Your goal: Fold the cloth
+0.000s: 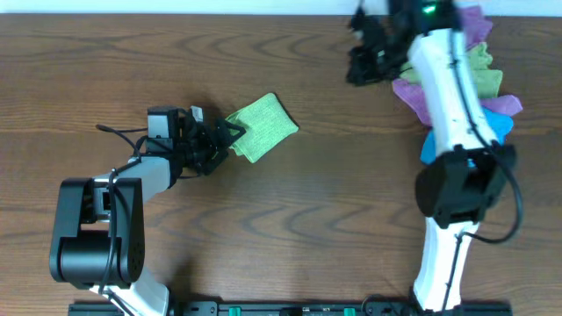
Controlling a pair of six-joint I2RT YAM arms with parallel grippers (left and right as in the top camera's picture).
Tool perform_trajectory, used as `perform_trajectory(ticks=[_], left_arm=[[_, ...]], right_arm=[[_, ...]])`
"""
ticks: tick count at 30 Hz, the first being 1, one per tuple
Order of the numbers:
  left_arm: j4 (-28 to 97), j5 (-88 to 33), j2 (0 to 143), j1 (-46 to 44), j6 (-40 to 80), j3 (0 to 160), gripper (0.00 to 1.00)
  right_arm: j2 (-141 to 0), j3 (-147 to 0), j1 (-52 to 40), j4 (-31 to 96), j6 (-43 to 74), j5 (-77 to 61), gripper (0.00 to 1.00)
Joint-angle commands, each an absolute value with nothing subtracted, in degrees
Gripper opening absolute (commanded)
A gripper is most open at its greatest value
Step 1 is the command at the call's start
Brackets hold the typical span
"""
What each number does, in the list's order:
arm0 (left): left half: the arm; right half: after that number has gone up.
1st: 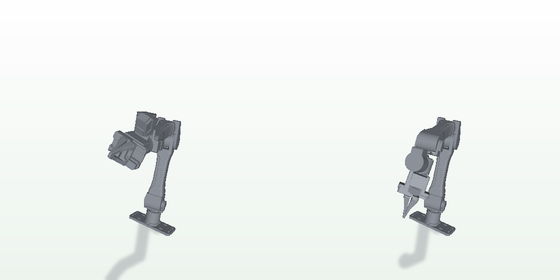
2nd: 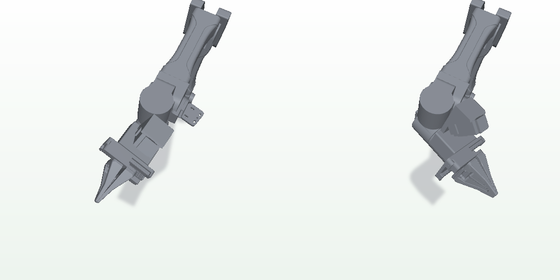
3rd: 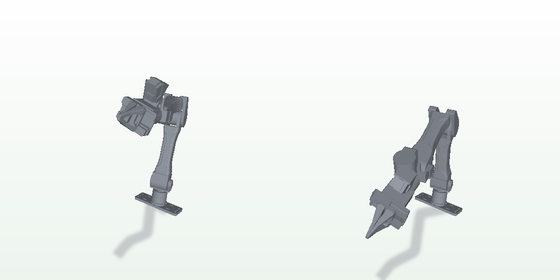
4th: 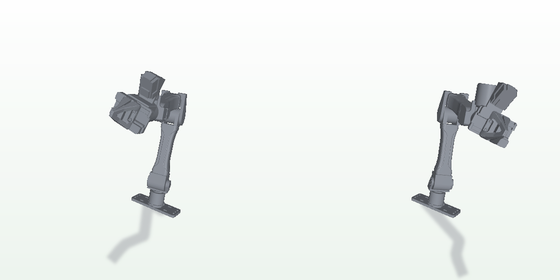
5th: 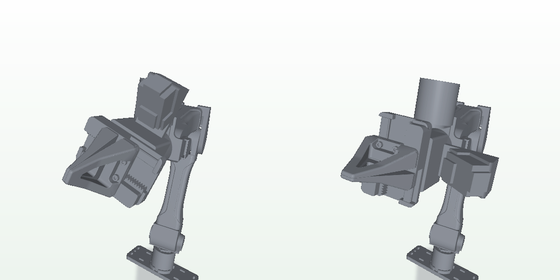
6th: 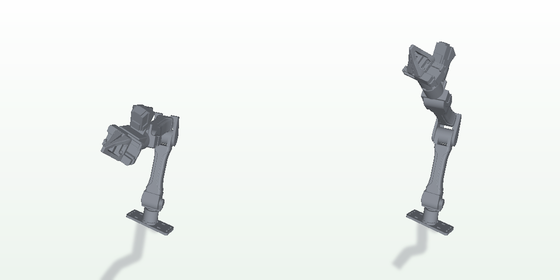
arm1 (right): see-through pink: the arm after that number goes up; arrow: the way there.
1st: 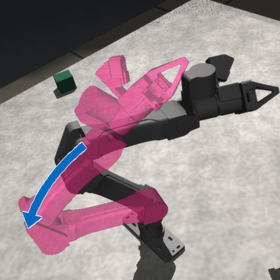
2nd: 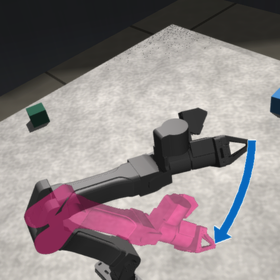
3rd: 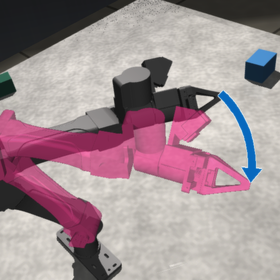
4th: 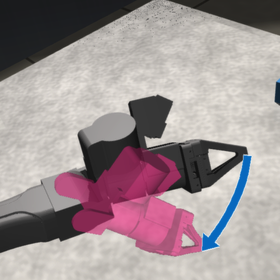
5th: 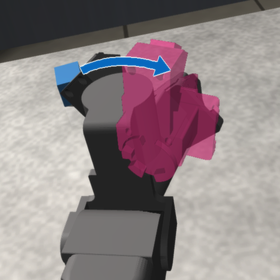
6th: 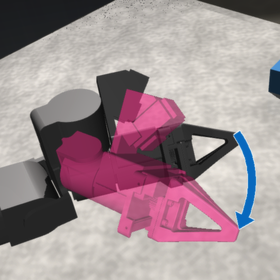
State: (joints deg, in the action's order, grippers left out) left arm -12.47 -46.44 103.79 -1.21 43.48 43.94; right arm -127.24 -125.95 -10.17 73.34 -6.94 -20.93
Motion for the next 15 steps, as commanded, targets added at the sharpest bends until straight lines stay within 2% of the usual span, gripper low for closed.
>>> perform_trajectory(ticks=[1,8,15], left_arm=[[-11.64,-42.96,106.50,-1.10,43.77,43.22,0.95],[-11.64,-41.80,106.50,-1.15,43.79,43.22,0.95],[-11.64,-41.76,106.50,-1.15,43.79,43.22,0.95]], right_arm=[[-127.61,-119.35,-15.31,66.72,-5.08,-19.88,0.01],[-127.63,-112.86,-20.45,51.31,-0.64,-11.77,0.01],[-127.79,-110.21,-21.10,43.40,1.63,-10.74,0.01]])
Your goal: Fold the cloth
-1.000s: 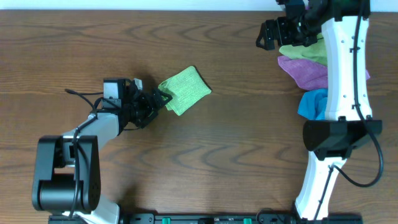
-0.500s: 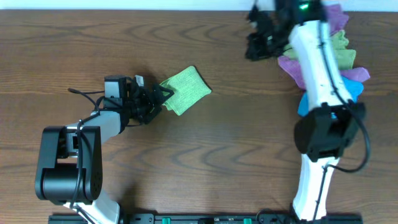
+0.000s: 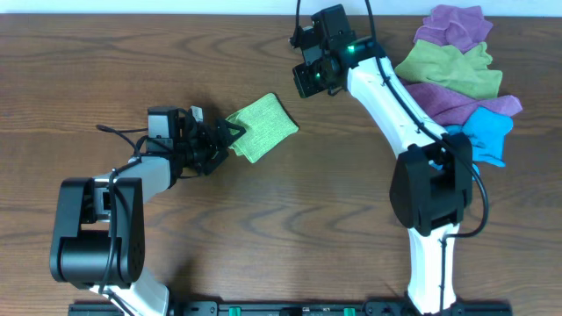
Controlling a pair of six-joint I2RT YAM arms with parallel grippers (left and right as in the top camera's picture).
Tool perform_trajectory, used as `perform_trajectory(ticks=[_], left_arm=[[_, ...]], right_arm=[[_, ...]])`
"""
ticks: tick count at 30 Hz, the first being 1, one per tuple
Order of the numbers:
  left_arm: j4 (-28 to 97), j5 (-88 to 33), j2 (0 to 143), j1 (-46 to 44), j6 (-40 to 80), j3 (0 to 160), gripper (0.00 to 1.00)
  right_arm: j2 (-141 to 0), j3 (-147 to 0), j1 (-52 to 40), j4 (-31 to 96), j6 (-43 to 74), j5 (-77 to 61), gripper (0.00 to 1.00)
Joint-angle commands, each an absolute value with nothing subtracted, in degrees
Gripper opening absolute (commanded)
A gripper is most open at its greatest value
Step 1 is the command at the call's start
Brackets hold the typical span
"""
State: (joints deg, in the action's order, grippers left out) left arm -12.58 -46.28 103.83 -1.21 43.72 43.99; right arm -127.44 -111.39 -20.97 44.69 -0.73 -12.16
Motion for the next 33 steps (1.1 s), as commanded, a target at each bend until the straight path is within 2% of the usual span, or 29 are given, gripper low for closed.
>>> perform_trajectory(ticks=[1,9,33], left_arm=[[-11.64,-41.76,106.50,-1.15,43.79,43.22,0.95],[-11.64,-41.34,106.50,-1.15,43.79,43.22,0.95],[-11.11,-37.21,106.50,-1.32,43.97,43.22,0.95]], right_arm=[[-128.14,-109.91,-21.10,42.41,2.33,-10.83,0.02],[-134.04,-109.91,-21.89,39.20,8.38,-15.46,0.02],[-139.04,-109.91,-26.48,37.26,9.87,-16.58,0.02]])
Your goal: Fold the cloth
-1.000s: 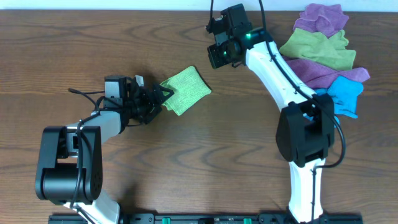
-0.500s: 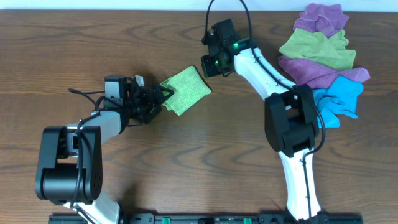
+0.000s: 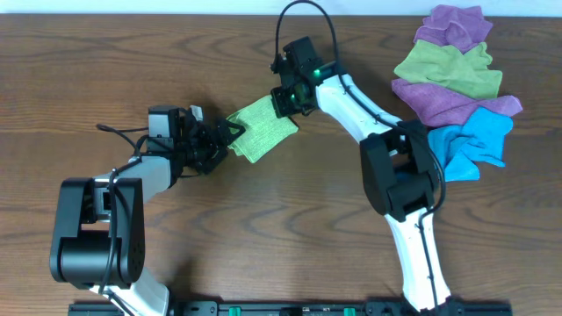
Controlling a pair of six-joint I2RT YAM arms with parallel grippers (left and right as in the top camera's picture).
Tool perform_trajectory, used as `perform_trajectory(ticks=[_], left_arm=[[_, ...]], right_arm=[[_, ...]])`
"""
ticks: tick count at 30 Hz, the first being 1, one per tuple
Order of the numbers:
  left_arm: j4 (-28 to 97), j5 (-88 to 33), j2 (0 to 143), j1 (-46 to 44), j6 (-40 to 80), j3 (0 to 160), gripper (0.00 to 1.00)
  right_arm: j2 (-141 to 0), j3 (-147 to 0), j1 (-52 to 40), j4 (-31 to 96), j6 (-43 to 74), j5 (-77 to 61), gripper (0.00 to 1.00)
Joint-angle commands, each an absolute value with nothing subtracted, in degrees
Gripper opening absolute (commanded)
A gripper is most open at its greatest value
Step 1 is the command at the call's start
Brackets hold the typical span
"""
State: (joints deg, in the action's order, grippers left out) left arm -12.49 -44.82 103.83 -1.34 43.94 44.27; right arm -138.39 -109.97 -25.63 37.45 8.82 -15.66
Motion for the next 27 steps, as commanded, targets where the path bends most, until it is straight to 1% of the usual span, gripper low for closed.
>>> perform_trajectory(ticks=[1,13,14,16,18,20,21,22,23,25,26,27], left_arm=[[-11.14,-36.93,106.52,-1.41,43.97,43.22,0.95],[-11.20,-35.57,109.86,-3.95,45.10,43.22,0.96],[-11.18,-35.59,110.08,-3.95,45.17,43.22,0.96],[-11.09,-35.59,110.26,-3.92,45.23,43.22,1.00],[-11.14,-35.59,110.24,-3.92,45.23,43.22,0.88],[-11.09,-35.59,110.24,-3.92,45.25,43.22,0.65],[-11.11,-35.59,110.24,-3.88,45.25,43.22,0.57],[-11.11,-35.59,110.24,-3.88,45.25,43.22,0.47],[-11.14,-35.59,110.24,-3.88,45.25,43.22,0.39],[-11.14,-35.57,110.24,-3.88,45.25,43.22,0.26],[-11.16,-35.57,110.24,-3.88,45.25,43.22,0.17],[-11.16,-35.57,110.24,-3.88,45.23,43.22,0.10]], right_arm=[[-139.04,-109.91,-26.61,37.28,10.26,-16.58,0.02],[-139.04,-109.91,-28.12,37.74,10.68,-18.83,0.02],[-139.04,-109.91,-28.12,37.98,10.68,-18.83,0.01],[-139.04,-109.91,-28.05,38.35,10.68,-18.81,0.01],[-139.04,-109.93,-27.92,38.87,10.68,-18.41,0.01],[-139.04,-109.93,-27.70,39.51,10.68,-18.02,0.01],[-139.02,-109.97,-27.49,39.79,10.68,-17.98,0.01],[-139.02,-110.21,-27.05,40.47,10.68,-18.00,0.01],[-138.98,-110.61,-26.57,41.34,10.66,-18.00,0.01],[-138.96,-111.68,-25.76,43.00,10.66,-18.00,0.01],[-138.96,-112.71,-25.15,44.42,10.63,-18.00,0.01],[-138.96,-113.80,-24.60,45.69,10.59,-18.00,0.01]])
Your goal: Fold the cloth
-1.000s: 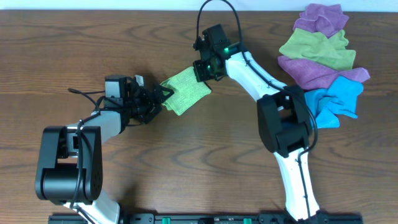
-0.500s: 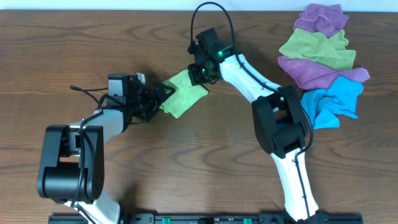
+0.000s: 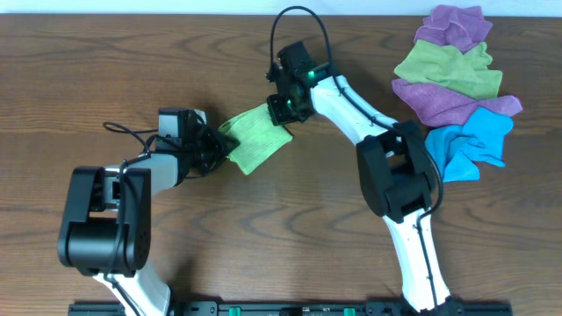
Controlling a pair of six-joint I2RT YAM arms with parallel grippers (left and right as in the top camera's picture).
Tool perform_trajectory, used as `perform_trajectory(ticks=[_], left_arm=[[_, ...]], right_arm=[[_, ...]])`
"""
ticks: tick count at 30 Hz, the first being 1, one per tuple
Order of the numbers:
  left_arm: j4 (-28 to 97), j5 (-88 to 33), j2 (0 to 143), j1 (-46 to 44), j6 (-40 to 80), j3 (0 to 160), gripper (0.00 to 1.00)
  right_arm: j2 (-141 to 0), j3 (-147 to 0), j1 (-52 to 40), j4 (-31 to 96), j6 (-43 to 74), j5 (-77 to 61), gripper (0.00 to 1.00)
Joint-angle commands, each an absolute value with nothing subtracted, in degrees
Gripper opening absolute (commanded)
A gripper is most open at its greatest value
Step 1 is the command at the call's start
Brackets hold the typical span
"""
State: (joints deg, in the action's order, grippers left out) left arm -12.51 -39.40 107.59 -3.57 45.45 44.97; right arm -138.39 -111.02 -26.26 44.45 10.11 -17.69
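Note:
A folded green cloth (image 3: 255, 142) lies on the wooden table left of centre. My left gripper (image 3: 221, 146) is at its left edge, and its fingers look closed on that edge. From the right, my right gripper (image 3: 281, 111) reaches in and sits on the cloth's upper right corner, which looks drawn in beneath it. Its jaws are dark and hidden under the wrist, so their state does not show.
A pile of loose cloths lies at the back right: purple (image 3: 457, 19), green (image 3: 452, 68), purple (image 3: 443, 104) and blue (image 3: 479, 140). The right arm (image 3: 360, 88) stretches across the table's upper middle. Both arm bases stand at the near edge.
The right gripper has come down onto the cloth's upper right corner. The left arm has shifted a little right. The cloth now lies slightly lower, turned and narrower at the top.
The left gripper stayed at the green cloth's left edge at every moment. The right gripper was first at the pile at the back right, then over the table's middle, then beside the cloth's upper corner, and now it is on that corner.

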Motion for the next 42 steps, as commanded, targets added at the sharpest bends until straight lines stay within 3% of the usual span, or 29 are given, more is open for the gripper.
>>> perform_trajectory(ticks=[1,12,17,28,34,42], left_arm=[[-11.20,-35.57,110.24,-3.88,45.25,43.22,0.06],[-17.23,-38.44,109.89,-3.73,47.77,46.00,0.06],[-16.86,-38.35,108.92,-3.73,45.45,54.15,0.06],[13.98,-25.43,108.64,-3.73,22.68,81.89,0.06],[26.76,-6.92,108.64,-3.60,16.47,92.29,0.06],[24.49,-7.68,108.64,3.75,22.06,93.84,0.06]], right_arm=[[-138.96,-115.07,-24.01,47.05,10.35,-18.02,0.02],[-138.96,-133.73,-19.70,66.28,3.97,-11.92,0.01],[-138.96,-144.84,-19.42,77.89,1.32,-1.78,0.01],[-126.32,-150.04,-16.23,83.46,-1.43,0.21,0.01],[-119.57,-149.23,-10.87,84.71,-1.39,0.19,0.01],[-116.33,-148.97,-4.32,85.56,-1.37,-0.27,0.01]])
